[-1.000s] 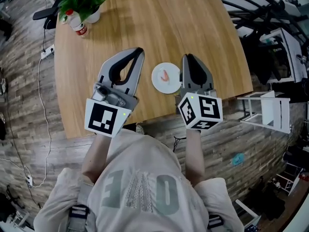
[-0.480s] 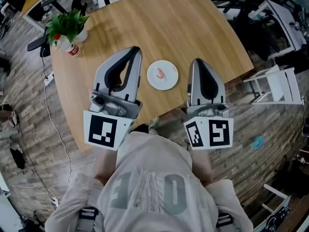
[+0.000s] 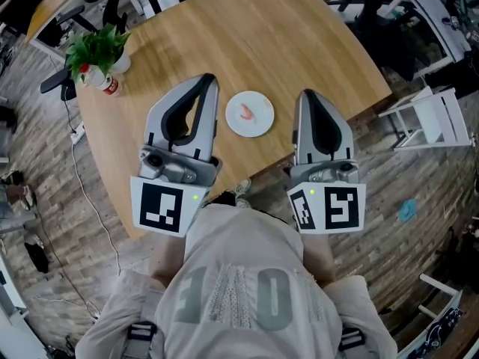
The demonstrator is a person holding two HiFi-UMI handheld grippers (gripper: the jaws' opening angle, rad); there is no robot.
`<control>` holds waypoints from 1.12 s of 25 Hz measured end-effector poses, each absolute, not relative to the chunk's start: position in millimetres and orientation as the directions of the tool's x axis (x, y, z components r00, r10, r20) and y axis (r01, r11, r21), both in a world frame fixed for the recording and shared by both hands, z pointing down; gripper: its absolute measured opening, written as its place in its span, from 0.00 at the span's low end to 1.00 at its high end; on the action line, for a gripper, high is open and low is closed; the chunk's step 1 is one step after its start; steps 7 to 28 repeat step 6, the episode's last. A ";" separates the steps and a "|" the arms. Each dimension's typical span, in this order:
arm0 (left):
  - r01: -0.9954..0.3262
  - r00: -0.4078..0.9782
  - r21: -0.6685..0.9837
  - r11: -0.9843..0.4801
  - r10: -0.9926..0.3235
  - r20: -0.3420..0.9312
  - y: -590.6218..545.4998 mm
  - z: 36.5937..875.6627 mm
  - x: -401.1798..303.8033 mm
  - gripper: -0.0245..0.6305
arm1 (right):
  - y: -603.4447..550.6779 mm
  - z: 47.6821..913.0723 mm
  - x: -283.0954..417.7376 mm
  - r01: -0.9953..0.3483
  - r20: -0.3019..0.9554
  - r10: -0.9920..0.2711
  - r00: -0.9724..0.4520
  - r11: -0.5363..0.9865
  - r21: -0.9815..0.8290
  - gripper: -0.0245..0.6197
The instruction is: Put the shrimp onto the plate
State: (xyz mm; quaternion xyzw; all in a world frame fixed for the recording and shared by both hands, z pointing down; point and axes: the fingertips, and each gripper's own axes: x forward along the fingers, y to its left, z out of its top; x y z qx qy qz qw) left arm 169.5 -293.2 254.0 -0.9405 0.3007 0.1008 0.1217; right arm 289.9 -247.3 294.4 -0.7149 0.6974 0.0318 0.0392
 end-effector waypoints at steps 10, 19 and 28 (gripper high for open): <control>-0.597 0.795 -0.173 -0.783 -0.549 -0.260 -295.1 254.5 163.4 0.05 | -248.6 296.8 288.0 -1.000 -0.088 -0.996 0.028 -0.027 -0.010 0.07; -0.597 0.795 -0.173 -0.783 -0.549 -0.260 -295.1 254.5 163.4 0.05 | -248.6 296.8 288.0 -1.000 -0.088 -0.996 0.028 -0.027 -0.010 0.07; -0.597 0.795 -0.173 -0.783 -0.549 -0.260 -295.1 254.5 163.4 0.05 | -248.6 296.8 288.0 -1.000 -0.088 -0.996 0.028 -0.027 -0.010 0.07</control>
